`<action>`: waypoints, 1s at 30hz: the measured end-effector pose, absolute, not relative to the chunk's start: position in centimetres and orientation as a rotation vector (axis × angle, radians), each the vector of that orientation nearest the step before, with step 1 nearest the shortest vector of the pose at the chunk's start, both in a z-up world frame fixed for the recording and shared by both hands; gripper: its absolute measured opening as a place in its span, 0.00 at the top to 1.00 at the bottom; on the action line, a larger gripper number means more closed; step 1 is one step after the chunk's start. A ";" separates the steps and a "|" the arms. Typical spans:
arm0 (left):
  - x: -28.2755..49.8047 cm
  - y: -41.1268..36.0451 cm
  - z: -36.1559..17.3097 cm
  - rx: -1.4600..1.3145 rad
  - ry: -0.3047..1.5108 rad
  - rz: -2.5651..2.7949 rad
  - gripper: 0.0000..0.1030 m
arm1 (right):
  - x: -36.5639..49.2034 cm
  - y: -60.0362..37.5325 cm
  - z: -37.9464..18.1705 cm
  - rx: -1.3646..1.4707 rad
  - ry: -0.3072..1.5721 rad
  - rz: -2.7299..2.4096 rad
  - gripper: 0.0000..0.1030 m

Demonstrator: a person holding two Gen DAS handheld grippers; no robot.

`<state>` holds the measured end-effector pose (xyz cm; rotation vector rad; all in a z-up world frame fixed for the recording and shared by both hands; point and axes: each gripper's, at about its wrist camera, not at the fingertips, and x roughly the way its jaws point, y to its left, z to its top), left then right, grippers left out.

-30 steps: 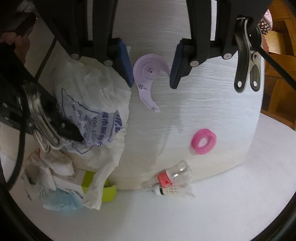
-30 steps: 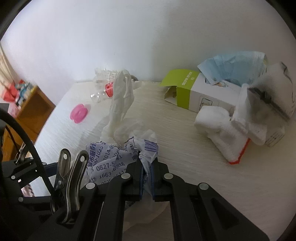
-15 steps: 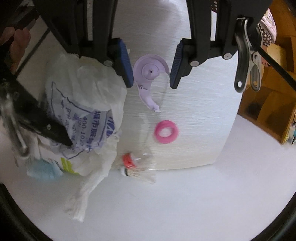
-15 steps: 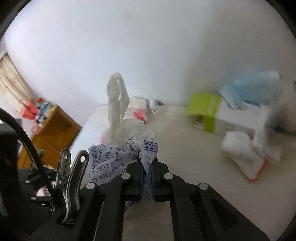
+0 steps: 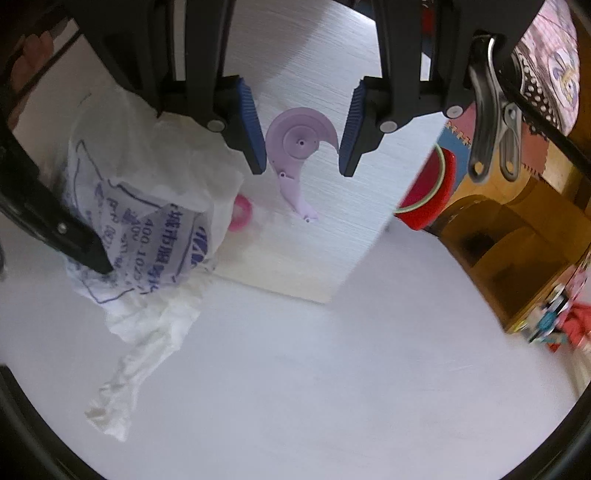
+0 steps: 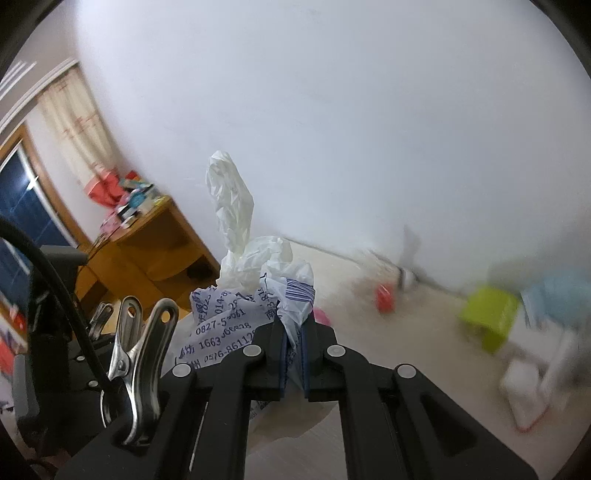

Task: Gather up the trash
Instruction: 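Carry the white printed bag in the right gripper over the red bucket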

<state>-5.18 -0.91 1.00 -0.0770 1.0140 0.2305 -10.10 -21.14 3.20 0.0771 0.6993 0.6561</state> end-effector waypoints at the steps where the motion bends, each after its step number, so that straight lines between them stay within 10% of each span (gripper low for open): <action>1: -5.3 -0.2 1.3 -0.090 1.002 0.243 0.59 | -10.2 -20.2 3.8 0.060 0.687 0.670 0.94; 30: -5.5 20.1 5.2 -0.280 0.871 0.320 0.59 | -8.7 0.1 7.0 -0.060 0.705 0.744 0.94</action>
